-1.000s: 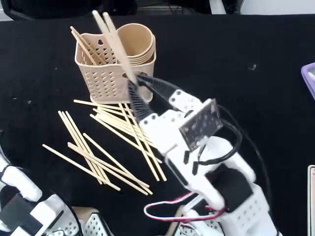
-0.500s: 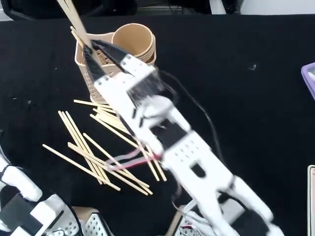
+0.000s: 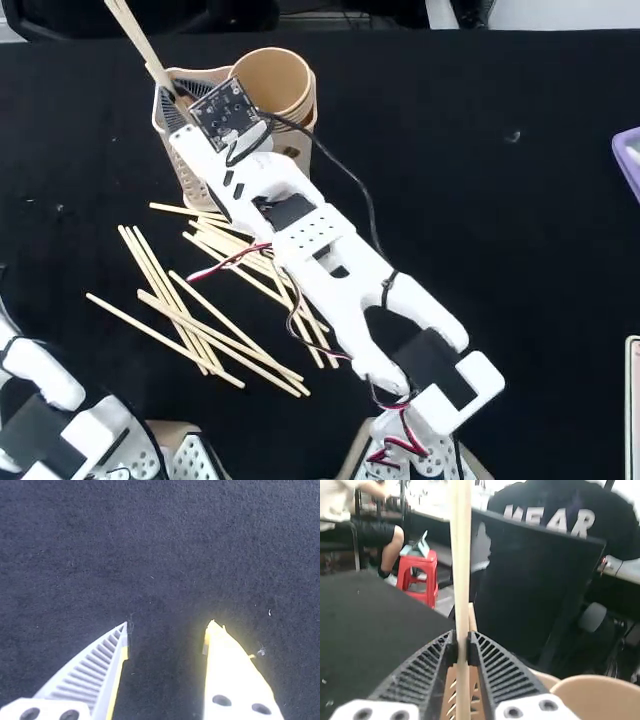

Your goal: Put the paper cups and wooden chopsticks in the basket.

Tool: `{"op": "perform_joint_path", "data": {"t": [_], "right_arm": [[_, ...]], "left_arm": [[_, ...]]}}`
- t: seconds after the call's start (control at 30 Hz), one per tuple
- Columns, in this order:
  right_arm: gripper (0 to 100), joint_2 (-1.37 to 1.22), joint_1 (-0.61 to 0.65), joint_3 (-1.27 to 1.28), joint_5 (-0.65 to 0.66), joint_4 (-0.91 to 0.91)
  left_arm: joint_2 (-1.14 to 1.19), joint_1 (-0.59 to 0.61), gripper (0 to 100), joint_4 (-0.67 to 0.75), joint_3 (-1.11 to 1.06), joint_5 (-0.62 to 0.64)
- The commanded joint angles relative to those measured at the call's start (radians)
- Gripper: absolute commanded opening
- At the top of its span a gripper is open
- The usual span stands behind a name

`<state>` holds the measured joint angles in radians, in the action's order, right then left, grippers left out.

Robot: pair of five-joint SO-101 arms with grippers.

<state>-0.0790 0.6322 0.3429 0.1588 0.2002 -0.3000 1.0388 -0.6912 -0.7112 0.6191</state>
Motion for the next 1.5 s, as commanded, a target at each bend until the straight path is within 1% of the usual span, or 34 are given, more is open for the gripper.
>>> {"op": "perform_joint_path", "data": {"t": [0.0,0.07,0.1,0.27,0.33,0.4,0.53,0.6,0.67,0.73,0.77,0.87,1.0,1.07,1.17,1.23,1.3,1.37,1.47], "right_arm": [[8.3,0.033,-0.017,-0.087,-0.006,-0.114],[14.0,0.065,-0.017,-0.114,-0.008,-0.189],[14.8,0.087,-0.017,-0.127,-0.008,-0.226],[14.8,0.245,-0.017,-0.165,-0.008,-0.385],[14.8,0.340,-0.017,-0.157,-0.008,-0.476],[14.8,0.440,-0.017,-0.140,-0.003,-0.626],[14.8,0.618,-0.017,-0.038,-0.002,-0.996],[14.8,0.679,-0.018,0.058,0.000,-1.108],[14.8,0.717,-0.021,0.182,0.002,-1.155],[14.9,0.731,-0.014,0.318,0.006,-1.157],[15.1,0.731,0.009,0.380,0.026,-1.149],[15.2,0.722,0.115,0.535,0.087,-1.080],[15.2,0.684,0.282,0.642,0.091,-0.973],[15.3,0.636,0.330,0.653,0.091,-0.936],[15.5,0.539,0.358,0.644,0.091,-0.888],[17.6,0.466,0.376,0.630,0.091,-0.867],[19.7,0.397,0.390,0.602,0.078,-0.859],[19.8,0.340,0.396,0.565,0.051,-0.859],[19.8,0.269,0.402,0.529,0.048,-0.859]], "left_arm": [[-0.035,-0.010,24,0.012,0.012,0.000],[-0.035,-0.010,24,0.012,0.012,0.000],[-0.035,-0.010,24,0.012,0.012,0.000],[-0.035,-0.010,24,0.012,0.013,0.000],[-0.035,-0.010,24,0.012,0.013,0.000],[-0.035,-0.010,24,0.012,0.013,0.000],[-0.035,-0.010,24,0.012,0.012,0.000],[-0.035,-0.010,24,0.014,0.012,0.000],[-0.035,-0.010,24,0.014,0.012,0.000],[-0.035,-0.010,24,0.014,0.012,0.000],[-0.035,-0.010,24,0.014,0.012,0.000],[-0.035,-0.010,24,0.015,0.012,0.000],[-0.035,-0.008,24,0.015,0.012,0.000],[-0.035,-0.007,24,0.015,0.012,0.000],[-0.035,-0.005,24,0.017,0.012,0.000],[-0.035,-0.007,24,0.017,0.012,0.000],[-0.035,-0.007,24,0.017,0.012,0.000],[-0.035,-0.007,24,0.017,0.012,0.000],[-0.035,-0.007,24,0.018,0.010,0.000]]}}
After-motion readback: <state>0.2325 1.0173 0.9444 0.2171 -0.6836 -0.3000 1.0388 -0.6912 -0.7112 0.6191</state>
